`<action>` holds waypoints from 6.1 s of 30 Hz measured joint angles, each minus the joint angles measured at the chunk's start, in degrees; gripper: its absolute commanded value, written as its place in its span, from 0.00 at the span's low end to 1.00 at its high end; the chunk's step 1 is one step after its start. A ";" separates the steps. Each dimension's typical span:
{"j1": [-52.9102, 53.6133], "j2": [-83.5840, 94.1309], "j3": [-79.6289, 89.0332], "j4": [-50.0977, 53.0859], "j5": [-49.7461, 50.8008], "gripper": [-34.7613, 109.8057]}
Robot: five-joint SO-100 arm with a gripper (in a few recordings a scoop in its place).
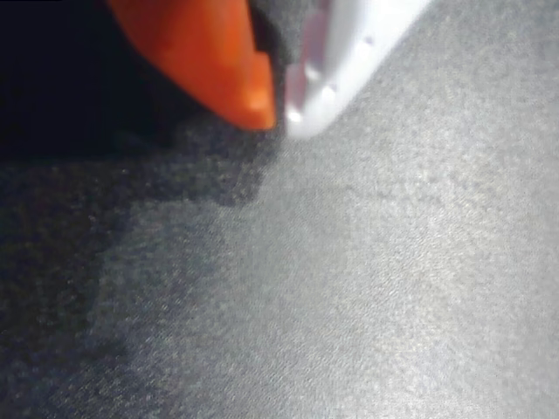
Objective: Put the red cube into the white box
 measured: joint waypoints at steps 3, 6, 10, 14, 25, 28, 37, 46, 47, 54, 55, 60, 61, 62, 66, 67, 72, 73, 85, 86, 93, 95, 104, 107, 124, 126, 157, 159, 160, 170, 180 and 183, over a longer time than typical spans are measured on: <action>0.00 0.18 0.35 0.00 0.00 0.24; 0.00 0.09 0.35 0.00 0.00 0.24; 0.00 0.09 0.35 0.00 0.00 0.24; 0.00 0.09 0.35 0.00 0.00 0.24; 0.00 0.09 0.35 0.00 0.35 0.25; 0.00 0.09 0.35 0.00 0.53 0.30; -2.55 0.00 -3.43 2.20 0.53 0.33; -4.57 -23.20 -21.71 2.02 0.44 0.34; -4.66 -27.33 -24.26 1.58 0.44 0.34; -5.54 -51.15 -35.33 -5.27 1.41 0.37; -5.45 -53.88 -36.74 -6.24 1.58 0.37; -5.71 -65.74 -43.68 -10.46 1.67 0.40; -5.80 -67.94 -44.82 -11.34 1.67 0.41; -5.80 -69.96 -45.97 -12.13 1.67 0.41; -5.62 -75.67 -47.72 -17.05 1.67 0.42; -5.62 -76.90 -47.72 -18.63 1.67 0.42; -5.62 -83.76 -48.34 -26.46 1.67 0.42; -5.62 -84.73 -48.60 -27.42 1.85 0.42; -6.15 -89.21 -49.04 -31.20 4.92 0.34; -6.33 -89.47 -49.04 -31.20 5.27 0.33; -6.24 -90.18 -49.13 -31.29 6.86 0.24; -6.24 -90.18 -49.13 -31.29 7.03 0.24; -4.92 -87.19 -49.57 -25.40 8.00 0.24; -2.99 -81.91 -52.73 -16.35 9.67 0.24; 36.47 -55.28 -55.90 20.74 12.13 0.24; 43.51 -54.93 -55.90 21.18 7.82 0.24; 71.19 -42.19 -46.76 21.45 -13.18 0.36; 71.19 -42.10 -46.76 21.45 -13.71 0.28; 71.19 -42.10 -46.76 21.45 -13.80 0.24; 59.06 -41.22 -46.76 18.02 -22.15 0.24; 7.56 -44.47 -46.05 5.01 -4.83 0.24; -1.85 -46.49 -45.44 2.29 1.76 0.24</action>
